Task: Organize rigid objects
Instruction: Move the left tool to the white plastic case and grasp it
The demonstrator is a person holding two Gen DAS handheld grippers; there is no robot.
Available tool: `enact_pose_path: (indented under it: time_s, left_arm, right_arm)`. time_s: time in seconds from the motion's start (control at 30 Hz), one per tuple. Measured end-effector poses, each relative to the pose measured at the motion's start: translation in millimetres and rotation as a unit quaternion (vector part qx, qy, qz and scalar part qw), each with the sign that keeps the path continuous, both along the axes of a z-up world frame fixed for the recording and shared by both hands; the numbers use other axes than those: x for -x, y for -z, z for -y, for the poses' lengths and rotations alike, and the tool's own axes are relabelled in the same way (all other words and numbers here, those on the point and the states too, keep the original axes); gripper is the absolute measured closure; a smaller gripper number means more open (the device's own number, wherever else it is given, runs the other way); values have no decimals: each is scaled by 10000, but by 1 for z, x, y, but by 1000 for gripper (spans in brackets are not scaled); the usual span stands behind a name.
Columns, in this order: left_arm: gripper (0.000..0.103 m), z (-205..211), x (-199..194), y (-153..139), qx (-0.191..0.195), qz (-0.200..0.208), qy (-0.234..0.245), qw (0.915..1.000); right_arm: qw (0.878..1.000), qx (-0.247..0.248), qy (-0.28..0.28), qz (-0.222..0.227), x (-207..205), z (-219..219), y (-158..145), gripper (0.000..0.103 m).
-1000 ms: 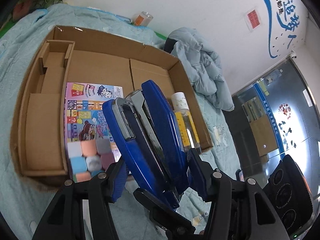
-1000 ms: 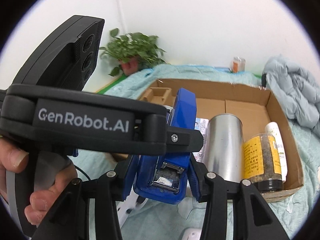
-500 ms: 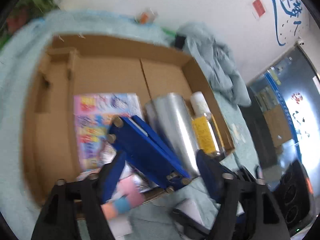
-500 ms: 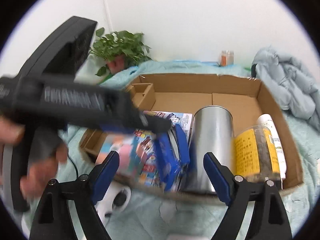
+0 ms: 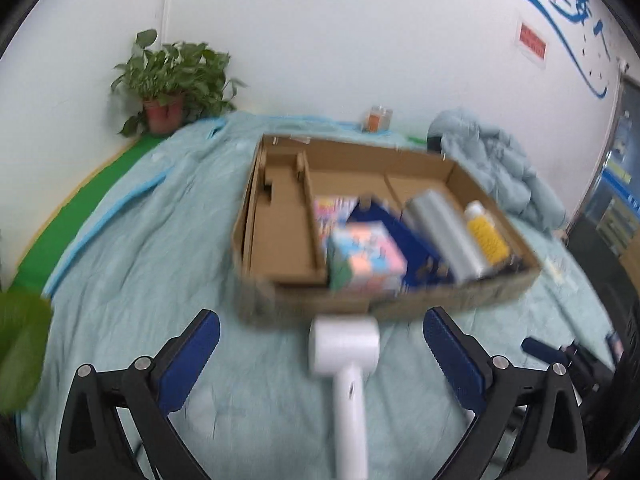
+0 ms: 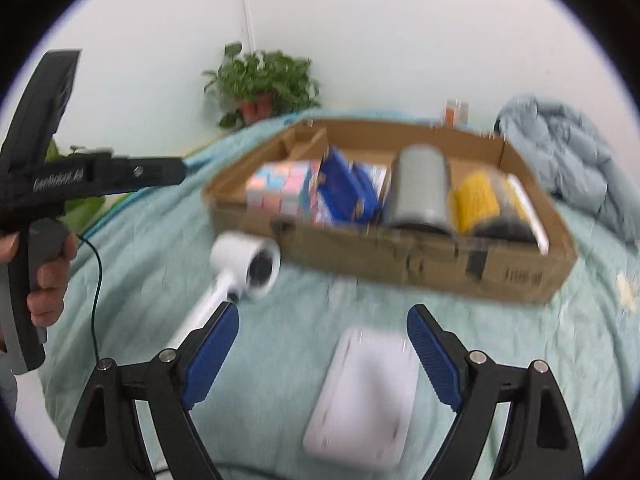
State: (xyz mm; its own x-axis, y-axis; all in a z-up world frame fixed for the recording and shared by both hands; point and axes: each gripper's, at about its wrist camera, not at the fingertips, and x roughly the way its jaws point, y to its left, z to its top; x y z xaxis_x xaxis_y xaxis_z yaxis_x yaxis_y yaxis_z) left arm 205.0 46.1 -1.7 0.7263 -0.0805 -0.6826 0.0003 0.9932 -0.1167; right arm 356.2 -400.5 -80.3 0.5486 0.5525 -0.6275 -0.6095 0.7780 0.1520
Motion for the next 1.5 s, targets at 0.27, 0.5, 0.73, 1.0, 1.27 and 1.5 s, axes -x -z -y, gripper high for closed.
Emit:
enact_pose_path:
  time_s: [0.27,0.5,0.73,1.0,1.27,1.5]
  left_arm:
    - [1,12,36,49,-65,-568,-103,9983]
    - [1,33,36,70,-150,-896,-125,9958]
    - [1,62,46,65,-363,-779,-44,9963]
    - [1,98,43,66,24,-1028,457,9937]
    - [3,124,43,88,1022,-1617,1093,9754]
    - [44,121,42,113,1999,-2227,1254,9459]
  right_arm:
    - [9960,148,420,-775,-2,27,30,17]
    - [9920,578,432,-1039,-7,12,51,18]
    - [9883,897,546,-1110,-5,8,61,36]
    - [9852,522,516,-1547,7,27,59,37]
    - [9598,-558,333,-2732,16,48,61,37]
    - [9598,-592,-2,-2742,29,31,60,35]
